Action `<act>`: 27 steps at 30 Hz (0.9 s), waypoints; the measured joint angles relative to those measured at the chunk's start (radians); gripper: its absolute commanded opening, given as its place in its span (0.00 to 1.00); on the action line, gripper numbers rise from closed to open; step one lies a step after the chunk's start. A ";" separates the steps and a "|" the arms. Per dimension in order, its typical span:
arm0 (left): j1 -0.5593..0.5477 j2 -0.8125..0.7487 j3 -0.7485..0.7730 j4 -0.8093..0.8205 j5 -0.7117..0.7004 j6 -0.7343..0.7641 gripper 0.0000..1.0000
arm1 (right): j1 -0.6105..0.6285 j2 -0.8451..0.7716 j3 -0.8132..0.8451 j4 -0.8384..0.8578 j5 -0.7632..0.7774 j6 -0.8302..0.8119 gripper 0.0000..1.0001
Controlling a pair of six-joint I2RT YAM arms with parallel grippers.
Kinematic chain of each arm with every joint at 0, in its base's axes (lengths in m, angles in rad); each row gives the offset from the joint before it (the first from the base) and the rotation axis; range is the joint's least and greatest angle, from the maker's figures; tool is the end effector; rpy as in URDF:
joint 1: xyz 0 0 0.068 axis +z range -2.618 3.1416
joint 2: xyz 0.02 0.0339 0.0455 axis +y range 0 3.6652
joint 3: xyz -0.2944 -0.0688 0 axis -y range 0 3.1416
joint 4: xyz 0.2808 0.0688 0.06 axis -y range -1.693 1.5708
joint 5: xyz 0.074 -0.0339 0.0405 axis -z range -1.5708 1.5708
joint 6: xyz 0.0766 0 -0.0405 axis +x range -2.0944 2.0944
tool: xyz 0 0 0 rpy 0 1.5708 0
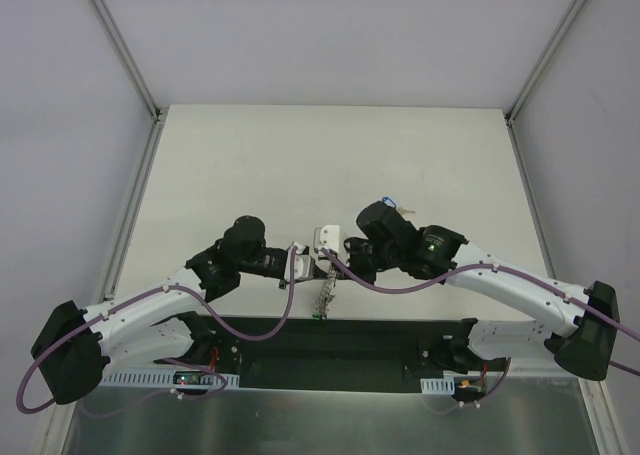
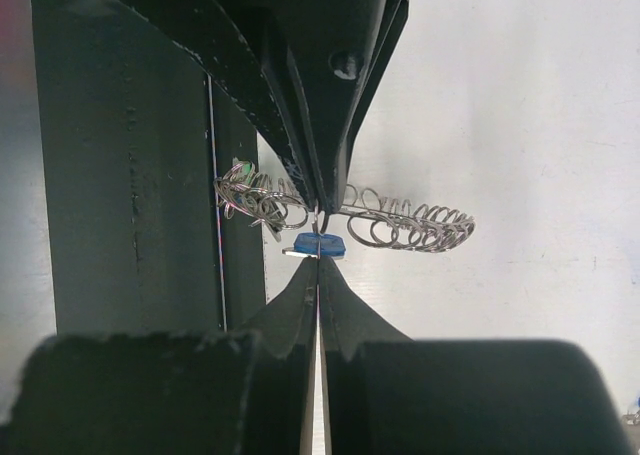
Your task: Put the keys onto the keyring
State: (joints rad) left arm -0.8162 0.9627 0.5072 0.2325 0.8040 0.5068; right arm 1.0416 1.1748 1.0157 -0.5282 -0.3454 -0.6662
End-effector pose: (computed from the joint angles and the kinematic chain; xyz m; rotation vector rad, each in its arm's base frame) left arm 0.1341 -0.2231 0.2574 1.5208 1.0007 -0.9363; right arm 0.1322 0.2773 0.3072 -1.8335 1.3497 0.5891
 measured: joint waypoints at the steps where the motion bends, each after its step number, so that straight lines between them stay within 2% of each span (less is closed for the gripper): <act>1: 0.000 0.000 0.000 0.003 0.000 -0.001 0.00 | 0.001 0.001 0.000 0.000 0.001 0.000 0.01; 27: 0.000 0.007 0.000 0.014 0.000 -0.029 0.00 | 0.027 0.010 0.000 -0.001 0.047 -0.001 0.01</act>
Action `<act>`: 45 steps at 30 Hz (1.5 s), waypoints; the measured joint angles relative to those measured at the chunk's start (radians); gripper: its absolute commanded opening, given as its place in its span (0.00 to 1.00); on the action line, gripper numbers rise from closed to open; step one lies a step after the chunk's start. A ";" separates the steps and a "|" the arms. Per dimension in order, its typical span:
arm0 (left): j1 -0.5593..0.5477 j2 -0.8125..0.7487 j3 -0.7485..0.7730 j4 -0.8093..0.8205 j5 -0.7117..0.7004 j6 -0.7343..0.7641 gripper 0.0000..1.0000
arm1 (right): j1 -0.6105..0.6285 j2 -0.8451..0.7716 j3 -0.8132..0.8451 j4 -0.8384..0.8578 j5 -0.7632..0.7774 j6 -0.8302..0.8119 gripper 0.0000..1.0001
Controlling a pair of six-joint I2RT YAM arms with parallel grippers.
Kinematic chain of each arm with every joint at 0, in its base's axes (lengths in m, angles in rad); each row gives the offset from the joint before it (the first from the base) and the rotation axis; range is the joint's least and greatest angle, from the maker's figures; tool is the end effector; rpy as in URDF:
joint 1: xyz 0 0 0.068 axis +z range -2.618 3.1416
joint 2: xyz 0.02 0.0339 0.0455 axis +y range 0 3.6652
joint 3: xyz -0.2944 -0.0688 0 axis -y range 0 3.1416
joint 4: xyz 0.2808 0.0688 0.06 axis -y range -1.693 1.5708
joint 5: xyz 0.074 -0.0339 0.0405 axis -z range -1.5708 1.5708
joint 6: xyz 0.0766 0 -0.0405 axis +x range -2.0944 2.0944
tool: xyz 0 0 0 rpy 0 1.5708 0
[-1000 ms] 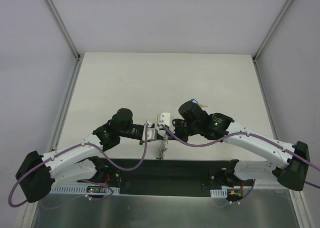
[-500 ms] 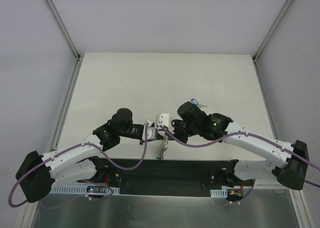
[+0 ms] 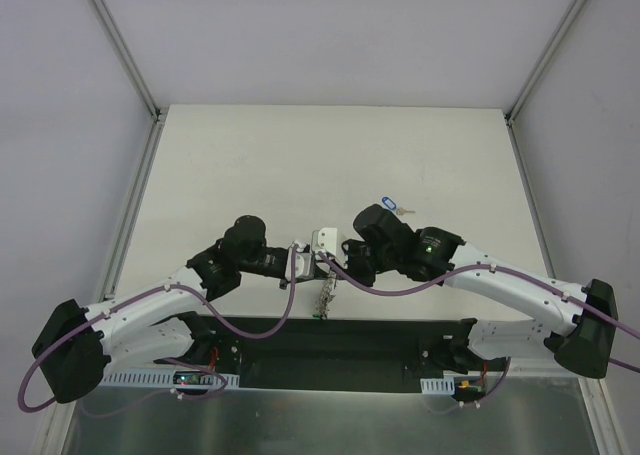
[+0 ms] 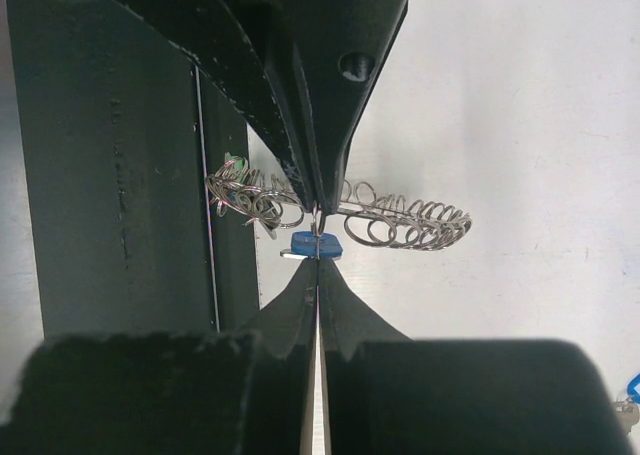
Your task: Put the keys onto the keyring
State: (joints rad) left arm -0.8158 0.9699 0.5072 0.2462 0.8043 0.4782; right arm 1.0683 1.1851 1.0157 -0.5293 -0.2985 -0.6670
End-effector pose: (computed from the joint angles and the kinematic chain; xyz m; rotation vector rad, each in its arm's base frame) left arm 0.1351 -0.2241 0.2574 1.5075 1.0188 -0.9544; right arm 0.1290 0.2815 0.3034 -1.8476 1.3562 0.5492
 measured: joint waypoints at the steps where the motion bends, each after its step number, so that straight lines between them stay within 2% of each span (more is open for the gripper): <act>1: 0.000 0.002 0.000 0.001 0.000 0.000 0.00 | 0.001 0.000 0.000 0.000 0.003 0.000 0.01; 29: 0.006 0.012 0.001 0.044 0.007 -0.091 0.00 | 0.021 0.000 0.000 0.062 0.056 0.029 0.01; 38: 0.013 0.013 0.008 0.093 -0.002 -0.164 0.00 | 0.029 -0.005 0.000 0.124 0.121 0.047 0.01; 45: 0.012 0.009 0.010 0.061 -0.042 -0.145 0.00 | 0.034 -0.023 -0.023 0.126 0.179 0.062 0.01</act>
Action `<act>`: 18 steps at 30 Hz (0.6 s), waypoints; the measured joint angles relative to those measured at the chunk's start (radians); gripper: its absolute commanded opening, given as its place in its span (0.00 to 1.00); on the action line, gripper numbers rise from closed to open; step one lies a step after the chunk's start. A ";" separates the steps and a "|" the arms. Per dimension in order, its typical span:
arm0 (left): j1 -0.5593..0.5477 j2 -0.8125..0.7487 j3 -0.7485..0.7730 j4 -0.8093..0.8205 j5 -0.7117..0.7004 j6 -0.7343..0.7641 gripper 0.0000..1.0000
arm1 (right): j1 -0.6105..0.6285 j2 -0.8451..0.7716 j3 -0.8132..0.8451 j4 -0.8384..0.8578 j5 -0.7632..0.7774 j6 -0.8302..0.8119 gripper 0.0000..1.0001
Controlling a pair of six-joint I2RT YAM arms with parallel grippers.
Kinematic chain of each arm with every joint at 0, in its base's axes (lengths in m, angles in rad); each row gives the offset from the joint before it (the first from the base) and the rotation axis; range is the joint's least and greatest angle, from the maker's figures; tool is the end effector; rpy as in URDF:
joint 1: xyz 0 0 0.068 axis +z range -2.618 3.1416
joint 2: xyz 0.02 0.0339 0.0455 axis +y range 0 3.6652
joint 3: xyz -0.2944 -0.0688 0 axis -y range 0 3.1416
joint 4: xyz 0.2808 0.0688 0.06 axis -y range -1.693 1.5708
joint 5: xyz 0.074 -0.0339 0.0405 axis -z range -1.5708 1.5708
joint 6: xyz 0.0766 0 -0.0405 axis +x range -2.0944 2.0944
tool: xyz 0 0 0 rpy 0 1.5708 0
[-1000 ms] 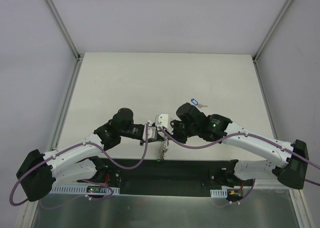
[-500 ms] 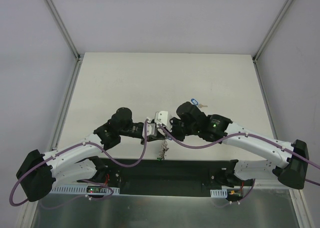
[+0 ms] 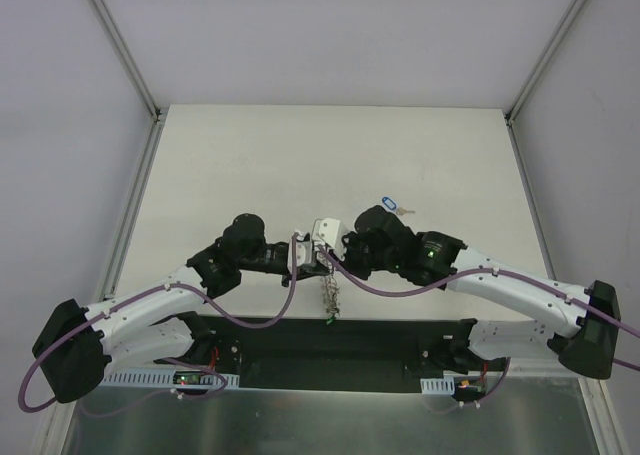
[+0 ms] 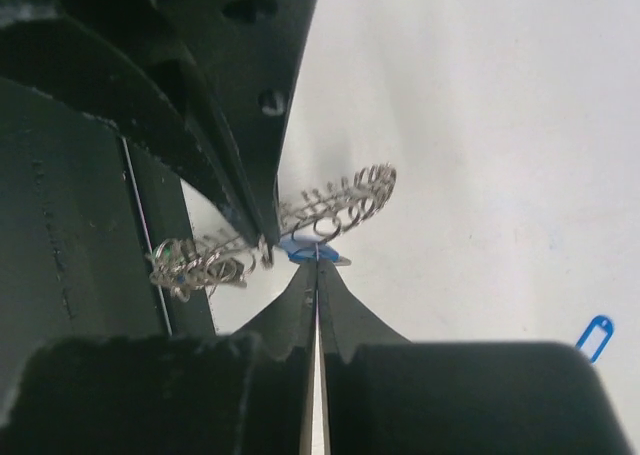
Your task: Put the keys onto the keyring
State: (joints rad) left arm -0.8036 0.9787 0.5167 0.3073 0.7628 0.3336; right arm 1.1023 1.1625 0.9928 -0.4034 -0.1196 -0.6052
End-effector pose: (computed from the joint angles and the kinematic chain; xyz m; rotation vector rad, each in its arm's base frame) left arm 0.1435 -0.2251 0.2664 1.3985 1.1113 -0.9957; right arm 0.1346 0.2862 0.3141 -1.6801 1.3710 0.4163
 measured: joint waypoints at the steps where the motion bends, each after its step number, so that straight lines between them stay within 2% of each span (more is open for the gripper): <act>1: 0.000 -0.001 0.002 -0.018 -0.015 0.005 0.00 | -0.003 -0.001 -0.003 -0.006 0.003 0.006 0.01; 7: 0.002 -0.025 0.029 -0.164 -0.183 0.010 0.00 | -0.057 -0.002 -0.014 -0.127 0.037 0.060 0.01; 11: 0.007 -0.096 0.065 -0.276 -0.317 0.006 0.00 | -0.125 0.026 -0.020 -0.254 0.111 0.093 0.01; 18: 0.007 -0.283 0.070 -0.415 -0.500 0.031 0.00 | -0.195 0.269 0.001 -0.396 0.240 0.109 0.01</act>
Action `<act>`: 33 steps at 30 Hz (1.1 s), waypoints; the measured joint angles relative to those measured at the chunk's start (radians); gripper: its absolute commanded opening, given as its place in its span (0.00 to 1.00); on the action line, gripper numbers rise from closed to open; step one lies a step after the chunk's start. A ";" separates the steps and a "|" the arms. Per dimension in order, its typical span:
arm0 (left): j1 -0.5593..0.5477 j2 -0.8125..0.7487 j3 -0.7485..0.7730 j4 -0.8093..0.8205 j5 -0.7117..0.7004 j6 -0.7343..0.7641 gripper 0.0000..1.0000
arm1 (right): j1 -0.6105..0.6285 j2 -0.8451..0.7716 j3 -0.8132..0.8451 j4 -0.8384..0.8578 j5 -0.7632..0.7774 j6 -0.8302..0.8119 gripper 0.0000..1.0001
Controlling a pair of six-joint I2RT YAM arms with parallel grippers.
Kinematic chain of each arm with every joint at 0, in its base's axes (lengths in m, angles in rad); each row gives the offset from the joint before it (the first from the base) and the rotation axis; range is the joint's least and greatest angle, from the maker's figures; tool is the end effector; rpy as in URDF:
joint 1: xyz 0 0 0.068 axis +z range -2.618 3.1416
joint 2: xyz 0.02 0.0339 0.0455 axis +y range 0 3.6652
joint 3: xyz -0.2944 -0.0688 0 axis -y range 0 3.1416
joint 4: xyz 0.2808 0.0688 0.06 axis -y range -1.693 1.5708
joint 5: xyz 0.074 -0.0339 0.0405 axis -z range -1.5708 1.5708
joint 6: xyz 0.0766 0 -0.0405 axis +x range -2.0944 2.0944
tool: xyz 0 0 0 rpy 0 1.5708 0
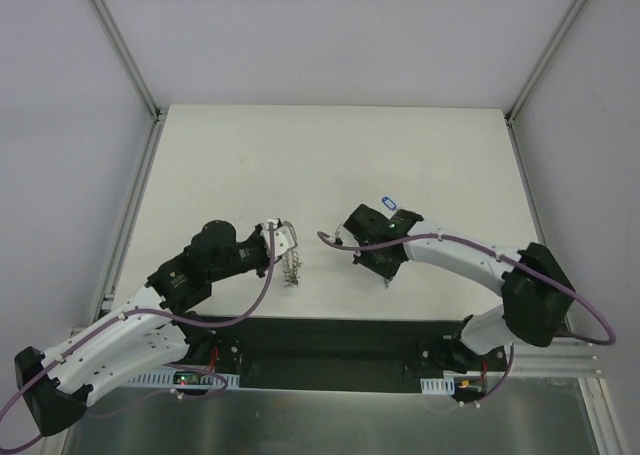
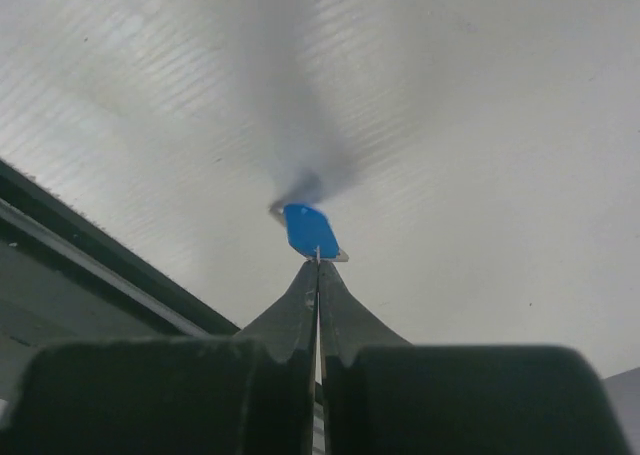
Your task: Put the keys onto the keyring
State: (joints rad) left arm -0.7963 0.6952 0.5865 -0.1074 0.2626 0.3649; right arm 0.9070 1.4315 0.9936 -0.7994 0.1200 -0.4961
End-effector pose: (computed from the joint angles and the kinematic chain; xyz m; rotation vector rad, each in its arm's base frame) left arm 0.1425 -0.1741 0.2995 1.1484 1.4017 -0.5426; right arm 0.1970 0.2369 0.1985 -1.7793 2.1496 -0.0683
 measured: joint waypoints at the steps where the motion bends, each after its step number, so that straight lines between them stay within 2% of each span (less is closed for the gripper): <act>1: 0.000 -0.013 0.000 -0.010 -0.016 0.008 0.00 | -0.002 0.032 0.011 -0.006 0.008 0.000 0.01; 8: 0.000 -0.050 -0.003 -0.063 -0.126 0.052 0.00 | -0.005 0.292 0.153 0.045 0.014 -0.006 0.01; 15: 0.000 -0.062 -0.012 -0.070 -0.167 0.071 0.00 | -0.005 0.414 0.230 0.111 -0.011 -0.013 0.01; 18: 0.000 -0.062 -0.012 -0.070 -0.167 0.072 0.00 | -0.005 0.419 0.233 0.127 -0.023 -0.013 0.05; 19: 0.000 -0.061 -0.012 -0.070 -0.167 0.073 0.00 | -0.005 0.420 0.233 0.132 -0.027 -0.011 0.08; 20: 0.000 -0.061 -0.012 -0.070 -0.167 0.073 0.00 | -0.005 0.421 0.233 0.138 -0.031 -0.009 0.17; 23: 0.000 -0.059 -0.012 -0.070 -0.167 0.073 0.00 | -0.005 0.420 0.233 0.165 -0.040 0.005 0.29; 26: 0.000 -0.050 -0.012 -0.071 -0.167 0.073 0.00 | -0.005 0.389 0.198 0.216 -0.048 0.022 0.37; 33: 0.013 -0.026 -0.012 -0.071 -0.160 0.073 0.00 | -0.018 0.147 0.050 0.343 -0.037 0.045 0.34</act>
State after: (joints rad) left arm -0.7837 0.6693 0.5743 -0.1783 0.1028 0.4377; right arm 0.8886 1.5787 1.0435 -0.4564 0.0826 -0.4507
